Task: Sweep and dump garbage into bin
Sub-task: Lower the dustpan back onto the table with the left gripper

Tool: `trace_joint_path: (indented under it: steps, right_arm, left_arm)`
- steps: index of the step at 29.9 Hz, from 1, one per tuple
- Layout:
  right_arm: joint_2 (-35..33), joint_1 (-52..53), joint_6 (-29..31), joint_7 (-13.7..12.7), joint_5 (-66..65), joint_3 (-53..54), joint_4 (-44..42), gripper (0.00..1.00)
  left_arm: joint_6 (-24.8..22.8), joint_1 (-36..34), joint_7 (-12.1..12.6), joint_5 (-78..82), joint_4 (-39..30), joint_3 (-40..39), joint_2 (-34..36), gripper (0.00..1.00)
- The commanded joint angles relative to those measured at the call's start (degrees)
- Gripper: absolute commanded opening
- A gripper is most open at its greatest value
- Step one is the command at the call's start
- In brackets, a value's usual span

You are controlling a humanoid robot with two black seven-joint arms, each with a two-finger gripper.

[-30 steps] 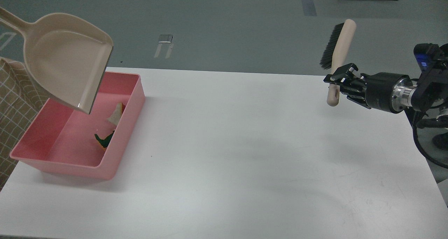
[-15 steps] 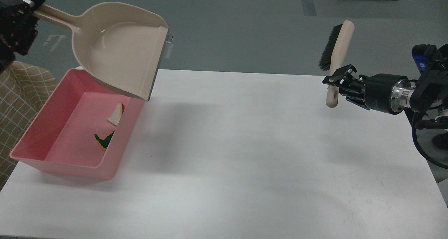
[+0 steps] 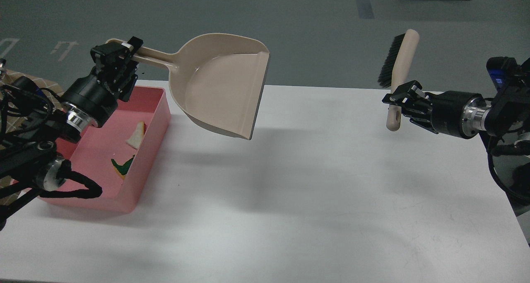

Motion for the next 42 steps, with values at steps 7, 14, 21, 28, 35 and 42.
trace_joint_path:
  steps: [7,14,21,28,35,42]
  right_arm:
    - [-0.01,-0.14,0.0,0.01,0.0,-0.79,0.03,0.0]
    - [-0.01,-0.14,0.0,0.01,0.0,-0.79,0.03,0.0]
    - [-0.27,-0.23,0.0,0.01,0.0,-0.88,0.12,0.01]
    - [-0.8,-0.4,0.0,0.01,-0.17,-1.92,0.03,0.01]
    - [-4.84,0.12,0.0,0.01,-0.09,-8.34,0.12,0.01]
    - [-8.44,0.48,0.0,0.01,-0.09,-13.26,0.29,0.01]
  left_arm:
    - [7.2,-0.86,0.0,2.03,1.36,5.87,-11.9,0.0]
    - [10.53,-1.73,0.0,5.81,7.15,10.96,-18.22,0.0]
    - [14.58,-2.7,0.0,8.27,11.29,14.49,-23.07,0.0]
    - [17.71,-4.37,0.0,8.36,12.79,18.79,-23.6,0.0]
    - [17.71,-4.46,0.0,8.36,12.79,19.85,-23.77,0.0]
    - [17.71,-4.64,0.0,8.36,12.79,19.76,-24.48,0.0]
